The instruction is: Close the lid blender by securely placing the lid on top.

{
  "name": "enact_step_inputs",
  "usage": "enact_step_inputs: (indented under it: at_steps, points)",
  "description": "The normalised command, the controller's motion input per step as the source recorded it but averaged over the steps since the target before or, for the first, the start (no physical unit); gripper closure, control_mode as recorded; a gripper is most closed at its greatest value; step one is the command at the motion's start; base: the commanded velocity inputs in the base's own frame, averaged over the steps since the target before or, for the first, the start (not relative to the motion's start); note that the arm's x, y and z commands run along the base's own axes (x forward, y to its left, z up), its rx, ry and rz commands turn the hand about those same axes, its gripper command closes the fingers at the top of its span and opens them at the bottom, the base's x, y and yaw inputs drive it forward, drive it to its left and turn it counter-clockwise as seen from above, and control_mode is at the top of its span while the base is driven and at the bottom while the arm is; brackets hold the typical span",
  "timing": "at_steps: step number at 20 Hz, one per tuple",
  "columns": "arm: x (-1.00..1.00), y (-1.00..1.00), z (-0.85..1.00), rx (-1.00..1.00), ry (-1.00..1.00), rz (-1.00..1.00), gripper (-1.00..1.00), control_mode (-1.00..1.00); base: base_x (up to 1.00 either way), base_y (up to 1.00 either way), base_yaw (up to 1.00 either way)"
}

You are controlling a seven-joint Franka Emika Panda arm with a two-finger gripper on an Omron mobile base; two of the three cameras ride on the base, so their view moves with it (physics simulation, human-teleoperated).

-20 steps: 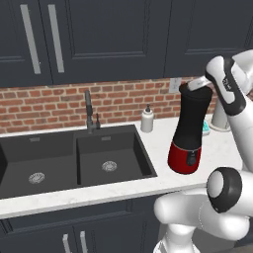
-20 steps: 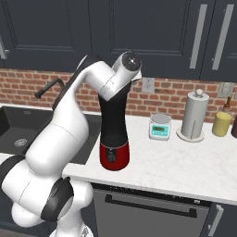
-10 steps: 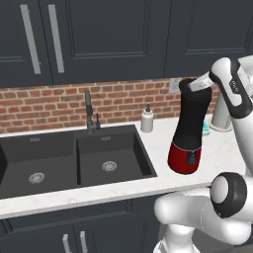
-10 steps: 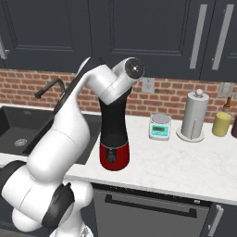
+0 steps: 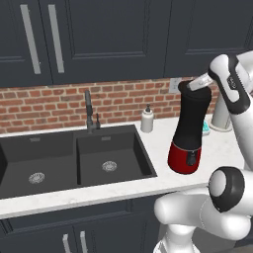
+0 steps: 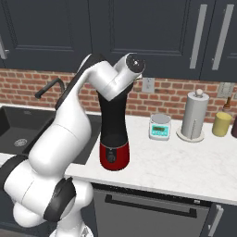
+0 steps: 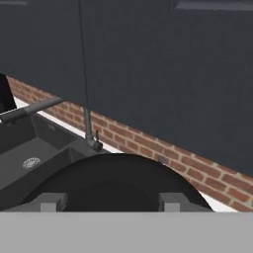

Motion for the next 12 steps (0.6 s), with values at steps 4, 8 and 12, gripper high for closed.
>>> enact_step_inputs:
  at_steps: [4,8,12]
  points:
    - [-0.02,0.00,-0.20,0.00,0.09,0.01,1.00,-1.00,0.00,0.00,0.00]
    - [-0.31,-0.02,-0.17,-0.01,0.05,0.00,1.00,-1.00,0.00,0.00,0.00]
    - [-0.30,-0.02,-0.19,-0.01,0.02,0.00,1.00,-1.00,0.00,0.00,0.00]
